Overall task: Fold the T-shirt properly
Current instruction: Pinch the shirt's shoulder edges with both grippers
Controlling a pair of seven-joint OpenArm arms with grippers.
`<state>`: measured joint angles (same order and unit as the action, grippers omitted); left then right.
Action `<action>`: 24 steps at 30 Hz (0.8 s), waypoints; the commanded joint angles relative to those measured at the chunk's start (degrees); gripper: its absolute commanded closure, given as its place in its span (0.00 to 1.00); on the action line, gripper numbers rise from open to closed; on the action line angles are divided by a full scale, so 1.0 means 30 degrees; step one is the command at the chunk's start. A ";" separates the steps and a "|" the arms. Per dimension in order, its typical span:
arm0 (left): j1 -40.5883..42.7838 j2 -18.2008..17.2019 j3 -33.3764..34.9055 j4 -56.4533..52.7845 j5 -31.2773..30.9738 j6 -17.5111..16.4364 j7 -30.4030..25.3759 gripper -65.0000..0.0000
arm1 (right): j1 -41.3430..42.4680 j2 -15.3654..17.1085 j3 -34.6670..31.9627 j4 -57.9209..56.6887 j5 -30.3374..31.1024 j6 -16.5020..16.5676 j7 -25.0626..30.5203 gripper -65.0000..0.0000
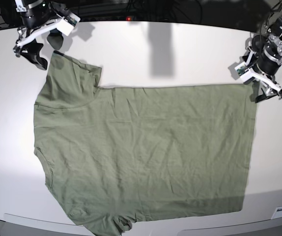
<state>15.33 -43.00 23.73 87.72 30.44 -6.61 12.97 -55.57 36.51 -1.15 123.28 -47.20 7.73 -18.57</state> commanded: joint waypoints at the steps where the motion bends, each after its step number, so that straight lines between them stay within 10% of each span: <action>1: -0.0087 -0.0248 0.0000 0.0000 0.0262 -0.0597 0.0087 0.31 | -0.0153 0.0153 0.0109 0.0357 -0.0058 -0.0452 0.0044 0.28; 15: -0.0211 -0.2419 0.2266 0.0007 0.3861 -0.0510 -0.0794 0.31 | -0.0153 0.0160 0.0109 0.0357 -0.0124 -0.0452 0.0044 0.28; 24: -0.1392 -0.1508 0.2273 0.0000 0.2958 -0.0532 -0.1341 0.31 | -0.0153 0.0153 0.0109 0.0357 -0.0117 -0.0452 0.0036 0.28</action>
<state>11.35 -46.74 30.63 87.42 39.33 -7.51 9.37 -55.57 36.49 -1.15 123.28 -47.22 7.70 -18.55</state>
